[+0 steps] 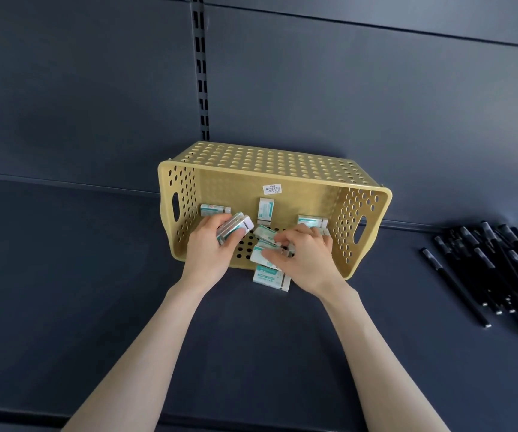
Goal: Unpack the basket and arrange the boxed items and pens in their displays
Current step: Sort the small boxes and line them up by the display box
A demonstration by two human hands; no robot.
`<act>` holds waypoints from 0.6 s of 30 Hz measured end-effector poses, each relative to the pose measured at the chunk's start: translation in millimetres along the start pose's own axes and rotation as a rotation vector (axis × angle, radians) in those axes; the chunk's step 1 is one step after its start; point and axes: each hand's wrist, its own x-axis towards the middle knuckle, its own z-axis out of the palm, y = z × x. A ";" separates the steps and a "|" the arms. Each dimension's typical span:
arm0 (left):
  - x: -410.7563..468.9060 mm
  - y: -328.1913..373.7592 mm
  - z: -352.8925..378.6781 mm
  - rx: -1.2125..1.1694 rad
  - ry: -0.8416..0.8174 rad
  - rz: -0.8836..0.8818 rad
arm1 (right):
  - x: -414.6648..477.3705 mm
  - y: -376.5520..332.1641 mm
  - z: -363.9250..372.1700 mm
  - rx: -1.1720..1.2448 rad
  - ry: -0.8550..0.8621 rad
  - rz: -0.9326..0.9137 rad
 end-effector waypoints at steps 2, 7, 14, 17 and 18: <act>0.6 -0.5 0.4 -0.001 0.000 0.000 | -0.3 -0.7 -0.4 -0.018 -0.017 0.002; 0.6 -1.2 1.0 0.008 0.000 0.005 | -0.5 -4.2 2.3 -0.019 -0.016 -0.055; 0.2 -1.0 0.3 -0.003 -0.011 0.003 | 2.6 -6.4 1.5 0.039 -0.046 -0.046; 0.5 -1.8 0.0 -0.012 -0.002 0.001 | -1.6 -7.1 5.3 -0.024 -0.047 -0.109; 0.6 -1.9 -0.1 -0.018 0.001 -0.001 | -2.7 -7.2 6.1 -0.041 -0.043 -0.126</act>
